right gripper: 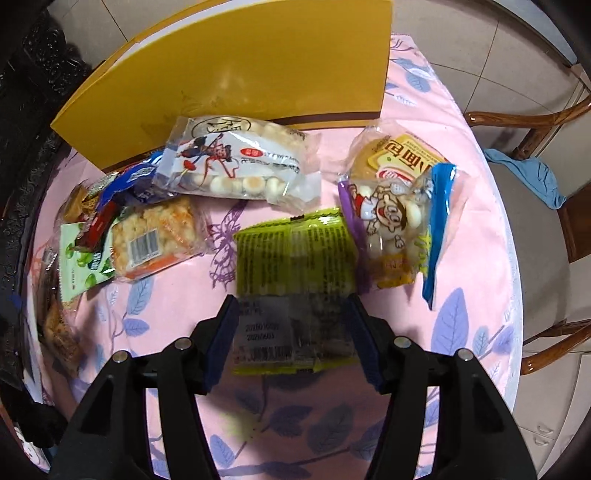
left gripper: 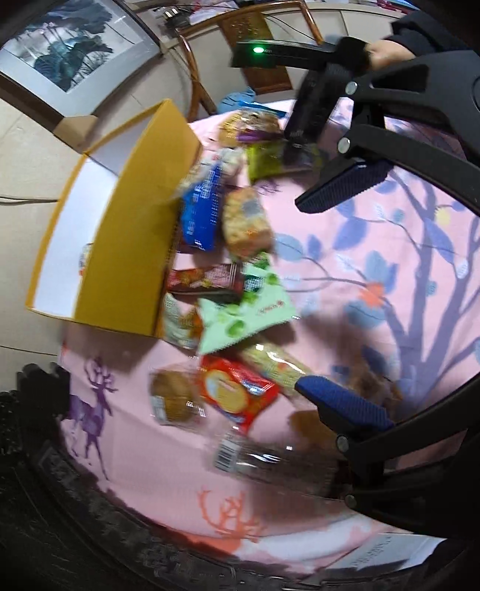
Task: Organize snacks
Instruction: 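Grasp the green snack packet with the right tool while the left tool grasps the brown chocolate wafer bar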
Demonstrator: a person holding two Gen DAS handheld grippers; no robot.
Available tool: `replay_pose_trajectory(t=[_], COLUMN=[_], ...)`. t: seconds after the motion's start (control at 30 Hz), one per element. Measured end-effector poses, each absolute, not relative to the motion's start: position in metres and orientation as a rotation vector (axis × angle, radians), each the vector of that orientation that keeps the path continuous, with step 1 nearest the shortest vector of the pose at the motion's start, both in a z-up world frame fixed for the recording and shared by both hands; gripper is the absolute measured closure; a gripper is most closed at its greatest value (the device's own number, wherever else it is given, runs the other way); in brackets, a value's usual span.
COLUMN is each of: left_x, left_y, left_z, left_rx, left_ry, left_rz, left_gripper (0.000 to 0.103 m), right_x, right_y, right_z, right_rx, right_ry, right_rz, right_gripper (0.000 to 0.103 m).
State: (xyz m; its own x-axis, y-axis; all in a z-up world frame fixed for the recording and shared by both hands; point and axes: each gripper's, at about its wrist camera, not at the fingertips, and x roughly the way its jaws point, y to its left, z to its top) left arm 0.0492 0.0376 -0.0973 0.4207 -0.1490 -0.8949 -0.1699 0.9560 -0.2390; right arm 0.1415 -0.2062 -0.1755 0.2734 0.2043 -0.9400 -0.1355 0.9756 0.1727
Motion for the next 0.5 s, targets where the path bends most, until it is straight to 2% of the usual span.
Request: replay_pose_trajectory(t=[0.13, 0.17, 0.2, 0.33, 0.5], left_x=[0.043, 0.043, 0.043, 0.043, 0.041], left_y=[0.038, 0.036, 0.034, 0.027, 0.041], left_z=[-0.099, -0.098, -0.097, -0.092, -0.090], left_rx=[-0.311, -0.308, -0.305, -0.292, -0.317], left_ry=[1.153, 1.152, 1.149, 1.142, 1.139], left_rz=[0.014, 0.011, 0.005, -0.013, 0.022], left_gripper=[0.012, 0.012, 0.012, 0.012, 0.012], right_x=[0.148, 0.148, 0.146, 0.130, 0.117], right_y=[-0.205, -0.200, -0.195, -0.187, -0.195], right_z=[-0.190, -0.192, -0.193, -0.193, -0.192], right_rx=[0.090, 0.062, 0.013, -0.069, -0.060], right_ry=[1.282, 1.268, 1.256, 1.193, 1.184], right_rz=[0.221, 0.217, 0.207, 0.202, 0.227], right_gripper=[0.021, 0.020, 0.021, 0.039, 0.042])
